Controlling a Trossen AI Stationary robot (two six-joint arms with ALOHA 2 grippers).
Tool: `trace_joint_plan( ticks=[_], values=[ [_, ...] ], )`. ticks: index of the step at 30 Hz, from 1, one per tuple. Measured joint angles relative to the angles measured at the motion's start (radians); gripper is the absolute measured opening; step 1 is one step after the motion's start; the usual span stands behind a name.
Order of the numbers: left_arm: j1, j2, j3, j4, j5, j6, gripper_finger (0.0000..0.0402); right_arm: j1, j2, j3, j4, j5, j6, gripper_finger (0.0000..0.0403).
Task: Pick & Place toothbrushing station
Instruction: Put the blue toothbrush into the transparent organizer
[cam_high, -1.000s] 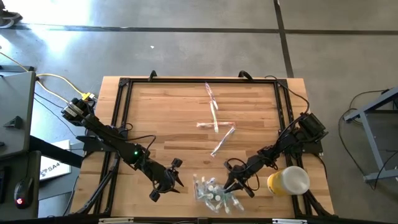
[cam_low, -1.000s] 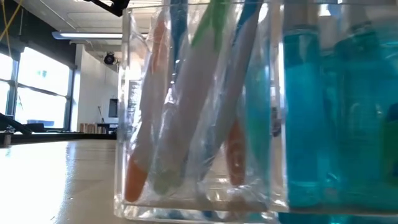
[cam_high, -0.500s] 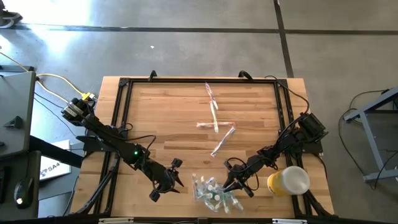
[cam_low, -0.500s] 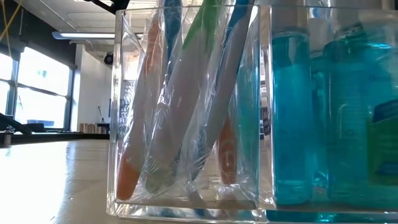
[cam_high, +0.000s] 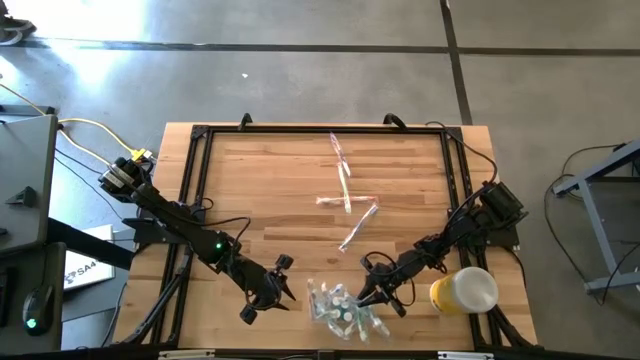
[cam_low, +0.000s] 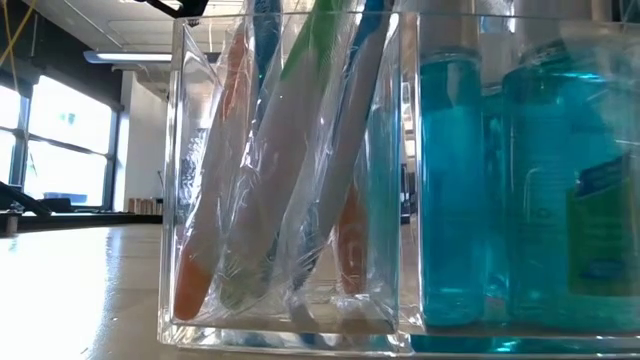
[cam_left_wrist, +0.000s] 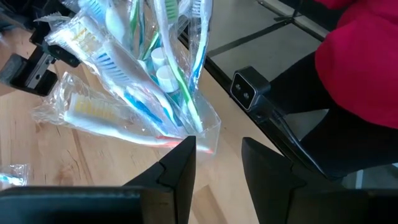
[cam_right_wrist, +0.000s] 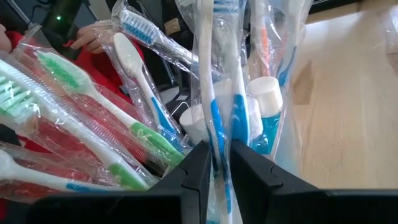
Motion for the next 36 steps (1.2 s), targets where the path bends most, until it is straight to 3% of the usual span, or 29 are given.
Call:
trace_joint_plan(
  ticks=[21,28,36],
  values=[
    [0.000,0.000,0.000,0.000,-0.002,0.000,0.0125,0.016,0.000,0.000,0.036,0.022,0.042,0.0053],
    [0.000,0.000,0.000,0.011,-0.005,-0.009,0.0125,0.016,0.000,0.000,0.038,-0.068,-0.057,0.0052],
    [0.000,0.000,0.000,0.009,-0.005,-0.028,0.0125,0.010,0.000,0.000,0.038,-0.015,-0.007,0.0052]
  ],
)
